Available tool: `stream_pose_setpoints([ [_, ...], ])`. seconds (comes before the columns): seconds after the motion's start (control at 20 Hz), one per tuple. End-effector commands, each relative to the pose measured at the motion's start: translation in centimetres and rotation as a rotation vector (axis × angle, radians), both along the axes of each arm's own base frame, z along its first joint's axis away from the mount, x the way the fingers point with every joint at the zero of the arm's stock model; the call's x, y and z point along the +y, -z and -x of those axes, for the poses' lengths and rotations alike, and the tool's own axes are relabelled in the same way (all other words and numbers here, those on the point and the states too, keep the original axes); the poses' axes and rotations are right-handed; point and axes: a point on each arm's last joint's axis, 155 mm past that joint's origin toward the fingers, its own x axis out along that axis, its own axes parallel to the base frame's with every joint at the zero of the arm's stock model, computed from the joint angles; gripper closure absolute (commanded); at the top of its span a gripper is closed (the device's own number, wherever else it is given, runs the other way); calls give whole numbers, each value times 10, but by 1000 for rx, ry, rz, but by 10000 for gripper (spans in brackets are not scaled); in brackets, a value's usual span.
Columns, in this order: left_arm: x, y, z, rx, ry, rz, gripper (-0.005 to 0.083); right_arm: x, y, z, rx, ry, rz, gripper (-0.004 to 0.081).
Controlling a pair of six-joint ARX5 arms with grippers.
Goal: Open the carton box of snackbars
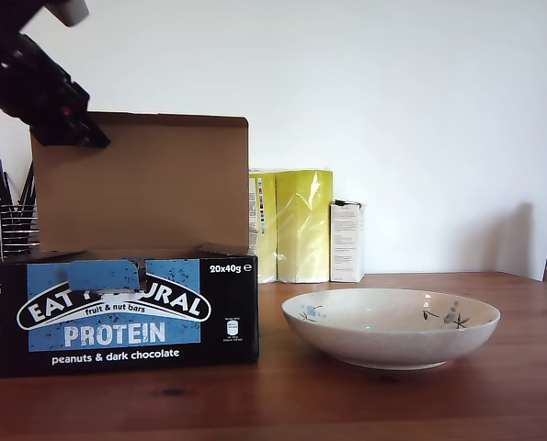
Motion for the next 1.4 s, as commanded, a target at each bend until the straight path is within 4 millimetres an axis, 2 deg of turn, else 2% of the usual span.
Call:
stream_pose_setpoints([
  [0.0,-4,5,-14,15,7,6,795,4,0,-2,11,-1,-10,783],
  [0.2,-14,16,-47,44,15,-2,795,7,7,-5,41,9,1,783],
  [0.45,-17,23,-92,69,6,-2,795,7,10,-8,46,34,13,783],
  [0.7,-14,53,-118,183,14,-6,795,2,11,-13,37,76,24,783],
  [0.9,-11,89,-123,326,3,18,795,2,12,-14,43,82,26,783],
  [1.15,-13,129,-109,483,22,32,795,4,19,-17,72,86,35,783],
  [1.25,-11,140,-102,535,21,33,795,5,20,-17,76,84,35,783],
  [1.35,-10,142,-99,554,17,39,795,5,20,-17,76,84,35,783],
])
